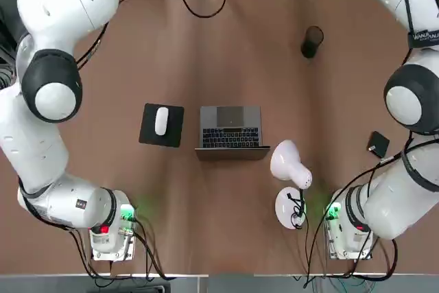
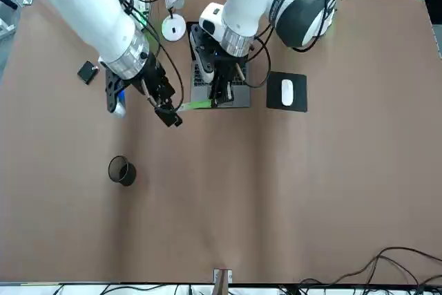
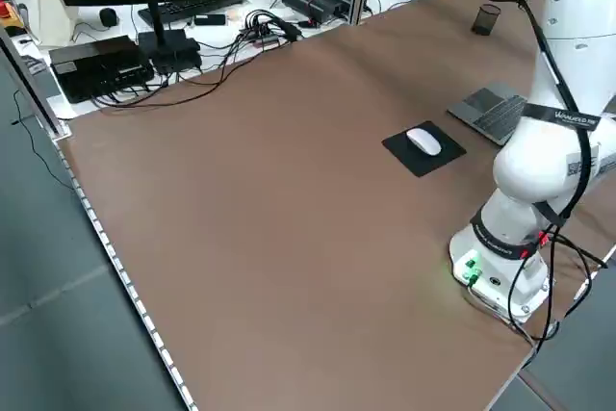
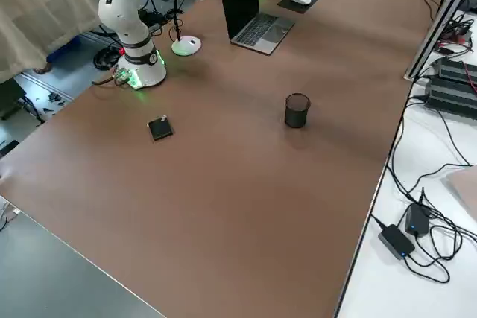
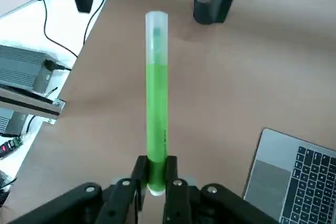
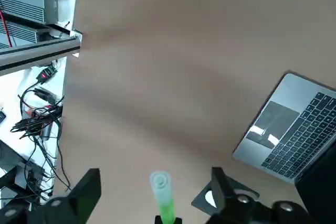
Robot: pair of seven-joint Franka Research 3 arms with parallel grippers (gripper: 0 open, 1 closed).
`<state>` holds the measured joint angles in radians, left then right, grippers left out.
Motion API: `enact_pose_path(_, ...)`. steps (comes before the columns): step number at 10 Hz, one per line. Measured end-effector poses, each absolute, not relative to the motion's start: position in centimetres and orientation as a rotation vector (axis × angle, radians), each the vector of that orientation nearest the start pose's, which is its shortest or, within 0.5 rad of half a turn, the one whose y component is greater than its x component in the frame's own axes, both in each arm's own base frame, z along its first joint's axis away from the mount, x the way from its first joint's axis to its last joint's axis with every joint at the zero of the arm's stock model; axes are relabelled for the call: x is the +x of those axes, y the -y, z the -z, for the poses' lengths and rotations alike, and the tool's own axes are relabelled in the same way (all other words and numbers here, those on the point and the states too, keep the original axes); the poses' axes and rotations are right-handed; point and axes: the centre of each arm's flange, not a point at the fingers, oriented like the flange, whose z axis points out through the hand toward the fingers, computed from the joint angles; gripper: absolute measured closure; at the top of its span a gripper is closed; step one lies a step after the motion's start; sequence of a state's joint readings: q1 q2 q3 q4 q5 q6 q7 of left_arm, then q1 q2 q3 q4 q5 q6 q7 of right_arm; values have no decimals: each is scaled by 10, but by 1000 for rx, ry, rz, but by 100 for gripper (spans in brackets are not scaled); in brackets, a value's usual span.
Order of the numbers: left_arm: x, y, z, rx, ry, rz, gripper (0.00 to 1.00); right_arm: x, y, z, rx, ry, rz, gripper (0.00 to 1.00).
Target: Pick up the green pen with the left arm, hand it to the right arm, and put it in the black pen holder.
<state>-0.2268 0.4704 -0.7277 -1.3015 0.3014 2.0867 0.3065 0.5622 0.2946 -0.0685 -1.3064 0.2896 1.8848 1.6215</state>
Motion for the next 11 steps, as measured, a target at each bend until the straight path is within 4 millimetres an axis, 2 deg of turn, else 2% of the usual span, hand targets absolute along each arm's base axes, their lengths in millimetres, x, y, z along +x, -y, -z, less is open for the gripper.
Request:
enact_pose_path(1, 509, 496, -570, -2622, -1856, 662, 82, 578, -343, -608, -2298, -1528, -129, 11)
enact_pose_path(2, 509, 498, -569, -2625, -1860, 662, 82, 579, -342, -607, -2297, -1531, -128, 19)
enact_pose_path(7, 508, 514, -560, -2629, -1839, 659, 82, 578, -346, -603, -2306, -1529, -134, 30)
enact_pose_path(9, 508, 517, -565, -2654, -1792, 688, 82, 578, -346, -601, -2310, -1531, -137, 35)
enact_pose_path(11, 513, 515, -572, -2667, -1765, 733, 82, 577, -346, -596, -2319, -1538, -147, 47)
